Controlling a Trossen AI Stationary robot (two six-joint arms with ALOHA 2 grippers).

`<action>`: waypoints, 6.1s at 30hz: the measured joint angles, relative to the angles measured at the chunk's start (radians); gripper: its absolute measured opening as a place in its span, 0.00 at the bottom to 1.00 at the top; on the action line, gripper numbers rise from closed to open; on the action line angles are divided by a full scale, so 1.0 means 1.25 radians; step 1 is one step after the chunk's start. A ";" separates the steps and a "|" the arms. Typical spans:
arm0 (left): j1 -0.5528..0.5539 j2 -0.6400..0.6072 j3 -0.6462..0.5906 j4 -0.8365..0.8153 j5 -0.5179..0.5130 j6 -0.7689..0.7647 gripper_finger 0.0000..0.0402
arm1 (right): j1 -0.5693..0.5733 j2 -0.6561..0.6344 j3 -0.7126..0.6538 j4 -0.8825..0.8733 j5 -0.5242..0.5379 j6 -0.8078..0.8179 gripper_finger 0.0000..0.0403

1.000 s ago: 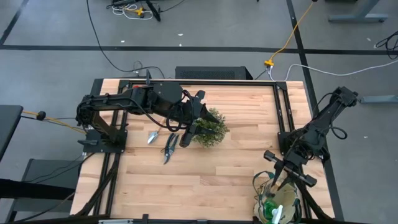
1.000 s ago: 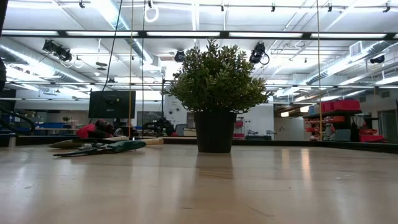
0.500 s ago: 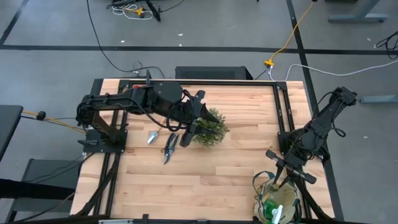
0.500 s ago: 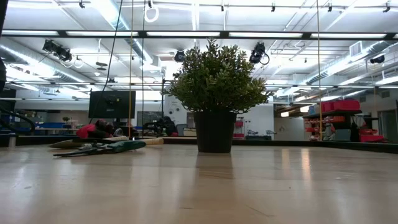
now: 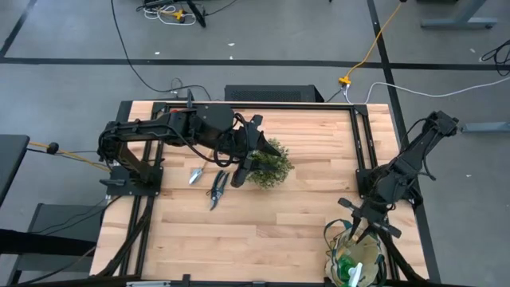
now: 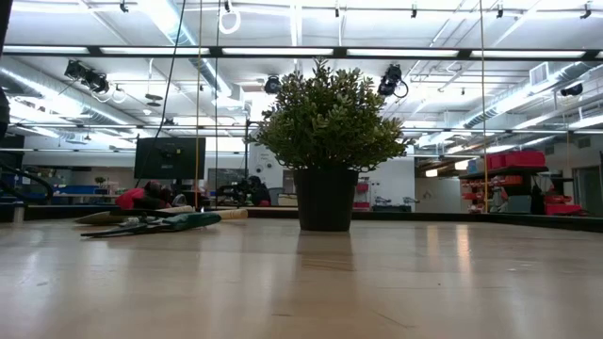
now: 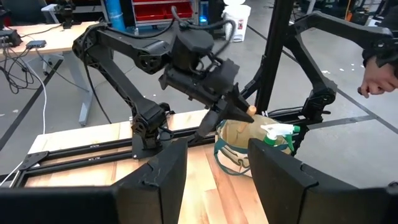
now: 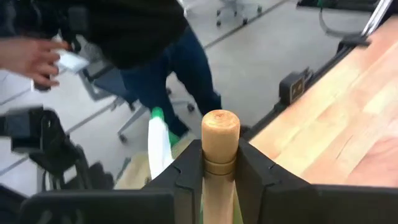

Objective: Pick & Place Garden tools in Gardening bag
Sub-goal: Put the bottom hand trowel into the white gardening bag, then put the hand trowel into the white gardening bag

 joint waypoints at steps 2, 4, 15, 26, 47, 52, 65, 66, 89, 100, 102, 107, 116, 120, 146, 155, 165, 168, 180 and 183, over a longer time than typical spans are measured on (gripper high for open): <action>0.000 0.000 0.000 0.000 0.000 0.000 0.44 | 0.000 0.016 0.000 -0.014 -0.009 -0.011 0.16; 0.000 0.000 0.000 0.000 0.000 0.000 0.44 | 0.000 0.035 0.000 -0.020 -0.011 -0.023 0.16; 0.000 0.000 0.000 0.000 0.000 0.000 0.44 | 0.000 0.122 0.000 -0.020 -0.030 -0.043 0.16; 0.000 0.000 0.000 0.000 0.000 0.000 0.44 | 0.000 0.137 0.000 -0.019 -0.029 -0.059 0.18; 0.000 0.000 0.000 0.000 0.000 0.000 0.44 | 0.000 0.137 0.000 -0.042 -0.016 0.005 0.40; 0.000 0.000 0.000 0.000 -0.003 0.001 0.44 | -0.001 0.137 0.000 -0.040 0.022 0.004 0.46; 0.010 -0.003 0.000 -0.004 -0.018 -0.050 0.44 | -0.005 0.126 0.000 0.002 0.069 0.033 0.45; 0.016 -0.004 -0.001 -0.004 -0.018 -0.058 0.44 | -0.008 0.121 0.000 0.004 0.076 0.037 0.45; 0.138 -0.036 -0.001 -0.241 -0.010 -0.045 0.44 | -0.133 0.002 0.000 0.056 0.420 0.023 0.45; 0.138 -0.037 -0.081 -0.307 -0.020 -0.016 0.44 | -0.192 0.003 0.000 0.116 0.462 0.024 0.45; 0.139 -0.037 -0.110 -0.299 -0.018 -0.002 0.44 | -0.201 0.003 0.000 0.130 0.462 0.025 0.45; 0.154 -0.044 -0.191 -0.281 -0.018 0.016 0.44 | -0.224 0.003 0.000 0.137 0.474 0.025 0.45; 0.208 -0.179 -0.367 -0.232 -0.013 0.000 0.44 | -0.241 0.004 0.000 0.136 0.525 0.026 0.45; 0.224 -0.251 -0.453 -0.222 -0.050 -0.026 0.44 | -0.243 0.007 0.000 0.131 0.534 0.025 0.45; 0.235 -0.398 -0.840 -0.016 -0.088 -0.083 0.44 | -0.245 0.015 0.000 0.143 0.642 0.045 0.45; 0.257 -0.398 -0.840 -0.019 -0.070 -0.083 0.44 | -0.245 0.015 0.000 0.143 0.672 0.046 0.45; 0.259 -0.398 -0.840 -0.050 -0.126 -0.090 0.55 | -0.245 0.015 0.000 0.143 0.672 0.066 0.45; 0.260 -0.398 -0.840 -0.056 -0.144 -0.090 0.62 | -0.245 0.015 0.000 0.143 0.671 0.065 0.45; 0.282 -0.388 -0.840 -0.114 -0.171 -0.116 0.67 | -0.245 0.015 0.000 0.143 0.671 0.062 0.45; 0.300 -0.383 -0.840 -0.116 -0.171 -0.117 0.67 | -0.245 0.015 0.000 0.143 0.671 0.062 0.45</action>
